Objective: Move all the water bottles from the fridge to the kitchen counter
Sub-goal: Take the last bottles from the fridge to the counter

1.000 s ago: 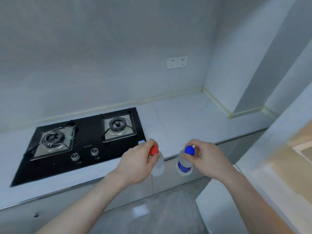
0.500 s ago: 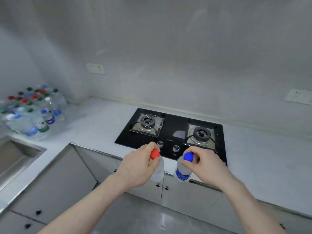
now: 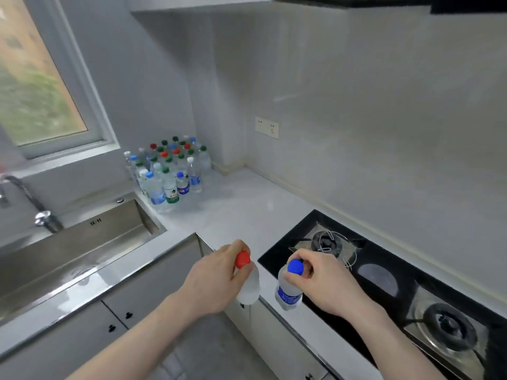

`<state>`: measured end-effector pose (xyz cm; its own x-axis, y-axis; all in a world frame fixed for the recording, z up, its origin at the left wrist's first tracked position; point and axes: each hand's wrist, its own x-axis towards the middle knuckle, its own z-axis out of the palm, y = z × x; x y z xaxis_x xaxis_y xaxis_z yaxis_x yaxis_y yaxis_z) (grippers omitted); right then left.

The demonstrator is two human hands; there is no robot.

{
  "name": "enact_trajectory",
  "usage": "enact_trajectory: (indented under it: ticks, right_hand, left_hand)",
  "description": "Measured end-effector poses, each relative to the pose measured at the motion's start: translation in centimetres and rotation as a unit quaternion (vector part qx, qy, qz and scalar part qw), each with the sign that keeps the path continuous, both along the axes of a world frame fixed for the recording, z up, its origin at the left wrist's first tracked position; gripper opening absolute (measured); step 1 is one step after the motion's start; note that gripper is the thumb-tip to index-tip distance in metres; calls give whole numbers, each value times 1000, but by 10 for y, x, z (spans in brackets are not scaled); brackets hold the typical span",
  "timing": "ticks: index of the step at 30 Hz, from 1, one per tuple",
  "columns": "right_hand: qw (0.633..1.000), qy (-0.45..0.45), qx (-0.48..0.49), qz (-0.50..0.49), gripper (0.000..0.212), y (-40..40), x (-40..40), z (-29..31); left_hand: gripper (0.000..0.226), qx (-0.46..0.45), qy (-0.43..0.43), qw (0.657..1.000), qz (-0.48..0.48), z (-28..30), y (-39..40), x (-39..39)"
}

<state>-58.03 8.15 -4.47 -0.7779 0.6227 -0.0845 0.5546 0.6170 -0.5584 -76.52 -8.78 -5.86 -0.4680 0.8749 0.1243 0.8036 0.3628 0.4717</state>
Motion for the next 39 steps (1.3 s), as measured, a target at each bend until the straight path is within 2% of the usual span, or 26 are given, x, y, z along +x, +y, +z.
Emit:
enact_trajectory:
  ticks: [10,17,28,39]
  right_hand:
    - [994,-7,8,106,15,52,-132,0]
    - [989,-3,3,148,16,53,-241,-3]
    - [996,-4,-10,89,15,55,-385,-16]
    - [1000,-20,-17,6,10,130,-472,-36]
  left_hand:
    - [10,22,-13,991,130,2,3,-84]
    - [12,-2,-6,987,162,-4,-7,-176]
    - [23,-68,42,993,91,3,18,-344]
    - [20,-112,43,992,25,-22,128,-467]
